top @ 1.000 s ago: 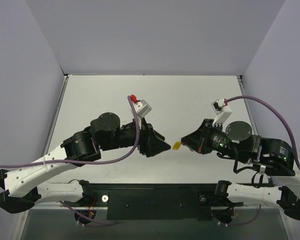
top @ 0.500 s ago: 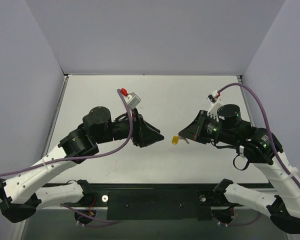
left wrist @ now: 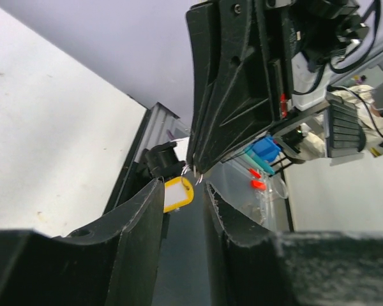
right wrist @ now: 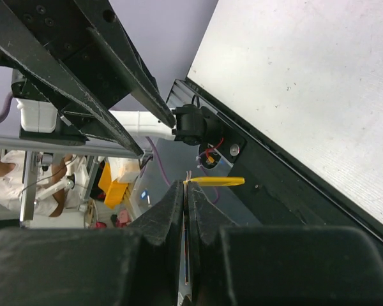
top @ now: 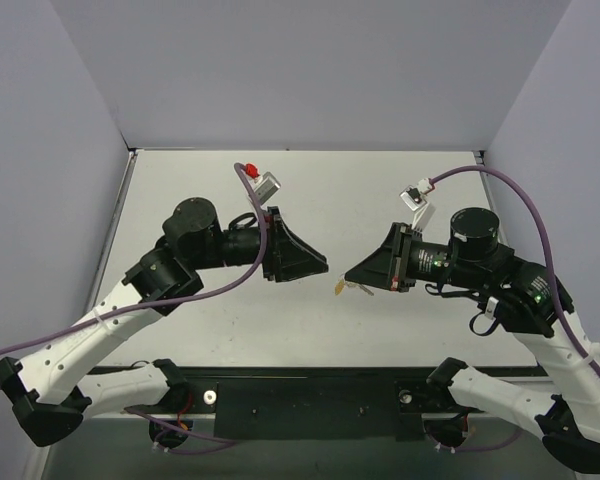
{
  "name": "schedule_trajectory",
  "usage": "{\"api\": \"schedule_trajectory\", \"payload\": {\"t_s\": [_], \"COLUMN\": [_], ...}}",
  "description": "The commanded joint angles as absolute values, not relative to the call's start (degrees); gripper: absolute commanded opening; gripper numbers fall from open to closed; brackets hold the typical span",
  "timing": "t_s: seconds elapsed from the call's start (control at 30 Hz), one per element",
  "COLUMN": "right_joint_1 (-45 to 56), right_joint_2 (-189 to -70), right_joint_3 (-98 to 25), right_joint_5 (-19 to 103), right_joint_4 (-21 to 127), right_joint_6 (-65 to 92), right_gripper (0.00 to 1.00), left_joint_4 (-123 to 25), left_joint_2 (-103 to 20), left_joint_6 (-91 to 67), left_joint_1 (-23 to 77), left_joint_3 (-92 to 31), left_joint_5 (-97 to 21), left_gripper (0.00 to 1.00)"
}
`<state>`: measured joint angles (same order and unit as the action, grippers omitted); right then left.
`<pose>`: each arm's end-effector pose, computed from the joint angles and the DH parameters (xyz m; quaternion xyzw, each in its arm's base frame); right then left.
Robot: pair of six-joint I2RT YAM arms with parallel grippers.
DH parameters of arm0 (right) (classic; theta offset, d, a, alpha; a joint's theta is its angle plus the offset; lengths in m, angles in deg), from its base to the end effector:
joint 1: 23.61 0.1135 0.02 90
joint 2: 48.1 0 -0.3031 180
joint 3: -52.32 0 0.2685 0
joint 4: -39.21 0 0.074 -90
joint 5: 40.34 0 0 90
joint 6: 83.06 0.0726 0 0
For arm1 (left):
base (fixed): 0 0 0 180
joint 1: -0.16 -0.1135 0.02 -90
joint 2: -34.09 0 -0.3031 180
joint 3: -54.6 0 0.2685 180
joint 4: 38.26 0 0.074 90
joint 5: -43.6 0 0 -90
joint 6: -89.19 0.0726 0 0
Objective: Remove the keys from the keyring
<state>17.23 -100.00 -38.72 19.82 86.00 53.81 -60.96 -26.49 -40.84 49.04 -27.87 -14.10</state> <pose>0.1103 0.1431 0.5033 -0.1310 0.7352 0.5805 0.3245 0.1389 -0.2181 0.4757 0.2475 0.6669 -0.6137 0.3427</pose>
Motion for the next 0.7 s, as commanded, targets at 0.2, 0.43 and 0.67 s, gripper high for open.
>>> {"api": "schedule_trajectory", "payload": {"t_s": [0.2,0.43,0.67], "right_joint_1": [16.8,16.9,16.9], "right_joint_2": [-99.7,-99.6,-99.9], "right_joint_3": [-37.3,-37.5,-37.4], "right_joint_5": [15.6,15.4,15.4], "right_joint_4": [80.9,80.4,80.1], "right_joint_6": [53.5,53.8,54.0], "right_gripper": [0.00,0.00,0.00], "left_joint_4": [-47.4,-45.1,-45.0], "left_joint_2": [-29.6,-30.3,-30.7], "left_joint_6": [-47.3,-48.7,-49.0], "left_joint_1": [48.7,48.8,49.2], "left_joint_3": [-26.6,-25.1,-24.8], "left_joint_5": [-6.6,-4.0,-3.5], "left_gripper": [0.37,0.35,0.32]}}
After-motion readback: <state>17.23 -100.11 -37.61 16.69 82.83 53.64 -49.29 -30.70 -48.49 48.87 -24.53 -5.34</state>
